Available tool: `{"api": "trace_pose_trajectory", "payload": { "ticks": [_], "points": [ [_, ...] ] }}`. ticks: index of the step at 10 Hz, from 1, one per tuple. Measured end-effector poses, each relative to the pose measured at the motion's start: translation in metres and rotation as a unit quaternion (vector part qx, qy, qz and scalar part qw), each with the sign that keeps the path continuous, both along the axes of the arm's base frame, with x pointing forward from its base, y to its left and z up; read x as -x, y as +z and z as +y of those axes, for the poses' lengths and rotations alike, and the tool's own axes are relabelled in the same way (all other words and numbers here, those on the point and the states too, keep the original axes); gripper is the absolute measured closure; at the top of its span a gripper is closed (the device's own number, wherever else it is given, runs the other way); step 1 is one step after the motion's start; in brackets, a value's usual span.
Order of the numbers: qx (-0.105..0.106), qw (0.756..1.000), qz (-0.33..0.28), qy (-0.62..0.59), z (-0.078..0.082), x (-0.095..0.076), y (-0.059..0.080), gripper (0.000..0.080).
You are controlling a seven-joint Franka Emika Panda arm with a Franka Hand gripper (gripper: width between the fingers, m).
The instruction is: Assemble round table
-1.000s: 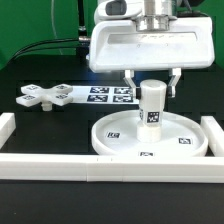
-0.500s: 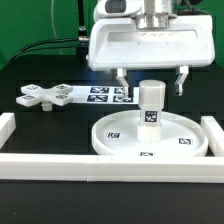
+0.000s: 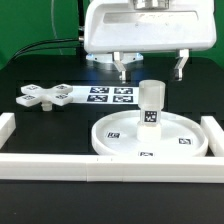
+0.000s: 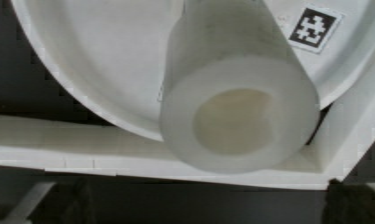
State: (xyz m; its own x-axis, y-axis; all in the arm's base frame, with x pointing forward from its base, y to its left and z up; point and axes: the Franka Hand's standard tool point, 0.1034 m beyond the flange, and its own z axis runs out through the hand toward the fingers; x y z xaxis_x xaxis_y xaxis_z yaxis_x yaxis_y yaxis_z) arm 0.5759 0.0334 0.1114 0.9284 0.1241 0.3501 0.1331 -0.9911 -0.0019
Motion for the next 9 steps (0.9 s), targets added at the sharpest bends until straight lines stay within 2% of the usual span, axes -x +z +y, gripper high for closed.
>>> {"api": "trace_pose_trajectory", "payload": {
  "ticks": [2,3,4,5,6,7,9],
  "points": [
    [0.000,1.000,0.005,0.001,0.000,-0.001,-0.002,0.0151],
    [0.002,1.000,0.016,0.003,-0.004,0.002,-0.010,0.0151],
    [-0.001,0.998,0.060,0.005,-0.003,0.006,-0.013,0.0151],
    [-0.004,0.996,0.092,0.010,-0.001,0.004,-0.010,0.0151],
    [-0.004,0.994,0.106,0.020,-0.003,0.000,-0.010,0.0151],
    [-0.009,0.988,0.155,0.022,0.002,0.008,-0.011,0.0151],
    [-0.016,0.974,0.223,0.029,0.008,0.009,-0.010,0.0151]
  ]
}}
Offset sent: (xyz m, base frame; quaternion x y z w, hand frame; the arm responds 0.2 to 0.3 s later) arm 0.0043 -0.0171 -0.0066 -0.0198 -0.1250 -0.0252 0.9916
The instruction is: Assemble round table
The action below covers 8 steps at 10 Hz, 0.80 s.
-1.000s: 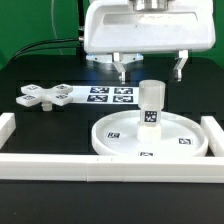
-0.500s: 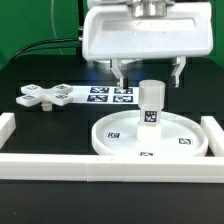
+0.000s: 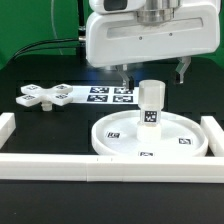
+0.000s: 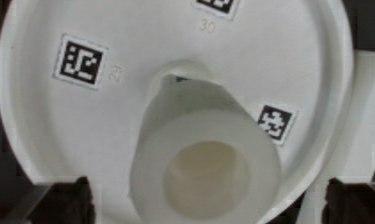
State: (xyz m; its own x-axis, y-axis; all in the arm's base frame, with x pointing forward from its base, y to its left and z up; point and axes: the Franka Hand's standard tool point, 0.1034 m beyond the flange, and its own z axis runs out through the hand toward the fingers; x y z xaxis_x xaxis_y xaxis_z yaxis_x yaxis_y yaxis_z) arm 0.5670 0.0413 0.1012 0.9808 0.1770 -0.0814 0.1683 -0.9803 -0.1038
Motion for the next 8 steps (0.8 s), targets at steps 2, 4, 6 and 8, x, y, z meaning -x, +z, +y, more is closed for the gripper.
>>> {"api": "trace_pose_trajectory", "payload": {
  "ticks": [2,4,6,8],
  "points": [
    [0.003,1.000,0.000,0.022,-0.001,-0.006,-0.003,0.0151],
    [0.012,0.999,-0.020,0.032,-0.002,-0.007,-0.007,0.0151],
    [0.014,0.999,-0.045,0.026,-0.004,0.003,-0.013,0.0151],
    [0.014,0.999,-0.045,0.025,-0.006,0.012,-0.020,0.0151]
  ]
}}
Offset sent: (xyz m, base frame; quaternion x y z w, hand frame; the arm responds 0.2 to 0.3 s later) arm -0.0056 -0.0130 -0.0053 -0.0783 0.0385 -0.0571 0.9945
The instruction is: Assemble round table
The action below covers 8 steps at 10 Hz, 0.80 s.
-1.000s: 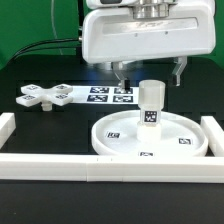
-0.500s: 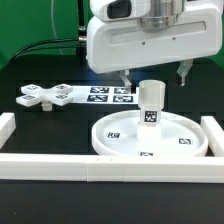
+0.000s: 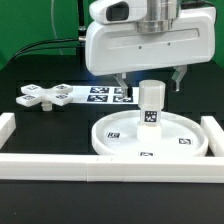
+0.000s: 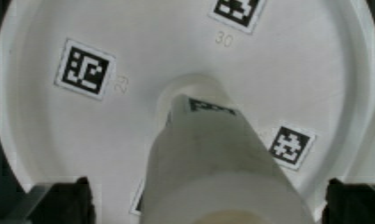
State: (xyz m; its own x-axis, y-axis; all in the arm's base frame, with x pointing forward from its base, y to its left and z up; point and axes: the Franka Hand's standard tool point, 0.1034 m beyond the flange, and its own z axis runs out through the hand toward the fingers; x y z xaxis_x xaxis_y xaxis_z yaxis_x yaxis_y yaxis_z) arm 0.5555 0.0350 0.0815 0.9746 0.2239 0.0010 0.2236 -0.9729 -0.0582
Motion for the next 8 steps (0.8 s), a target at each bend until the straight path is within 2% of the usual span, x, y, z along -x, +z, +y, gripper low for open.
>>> {"api": "trace_pose_trajectory", "payload": {
  "ticks": [1,3,8],
  "points": [
    [0.000,1.000,0.002,0.000,-0.0001,0.0019,-0.0017,0.0151],
    [0.000,1.000,0.003,0.002,0.0018,0.0002,0.0000,0.0398],
    [-0.001,1.000,0.008,-0.005,0.0025,-0.0014,0.0005,0.0395]
  ]
}}
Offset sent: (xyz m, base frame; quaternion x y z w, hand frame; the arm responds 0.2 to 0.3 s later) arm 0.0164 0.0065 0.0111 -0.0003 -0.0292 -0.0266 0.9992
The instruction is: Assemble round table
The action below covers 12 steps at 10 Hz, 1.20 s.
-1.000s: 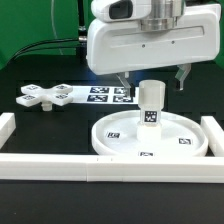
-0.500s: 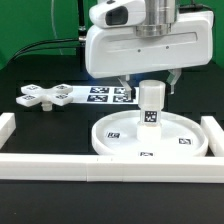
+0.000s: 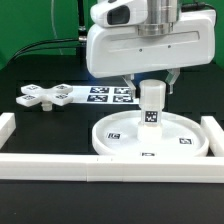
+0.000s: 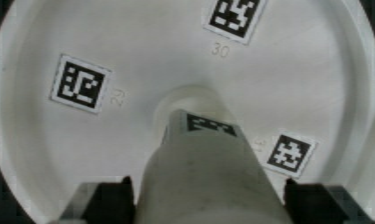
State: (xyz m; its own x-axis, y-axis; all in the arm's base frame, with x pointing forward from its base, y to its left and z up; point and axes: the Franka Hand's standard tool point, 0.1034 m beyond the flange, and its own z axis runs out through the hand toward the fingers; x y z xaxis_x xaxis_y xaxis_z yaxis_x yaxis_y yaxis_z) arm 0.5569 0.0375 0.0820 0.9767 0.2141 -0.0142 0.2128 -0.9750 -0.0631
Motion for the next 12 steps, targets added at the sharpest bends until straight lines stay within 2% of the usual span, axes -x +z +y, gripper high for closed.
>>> {"api": "trace_pose_trajectory", "payload": {
  "ticks": [2,4,6,8,10,12],
  "points": [
    [0.000,1.000,0.002,-0.030,0.0004,0.0001,-0.0001,0.0395],
    [-0.005,0.988,-0.007,-0.152,0.0008,-0.0004,-0.0014,0.0393],
    [-0.016,0.959,-0.011,-0.282,0.0009,-0.0021,-0.0020,0.0393],
    [-0.027,0.908,-0.007,-0.419,0.0015,-0.0016,-0.0021,0.0392],
    [-0.030,0.890,-0.002,-0.455,0.0014,-0.0019,-0.0019,0.0392],
    [-0.036,0.854,0.007,-0.519,0.0018,-0.0019,-0.0019,0.0392]
  ]
}}
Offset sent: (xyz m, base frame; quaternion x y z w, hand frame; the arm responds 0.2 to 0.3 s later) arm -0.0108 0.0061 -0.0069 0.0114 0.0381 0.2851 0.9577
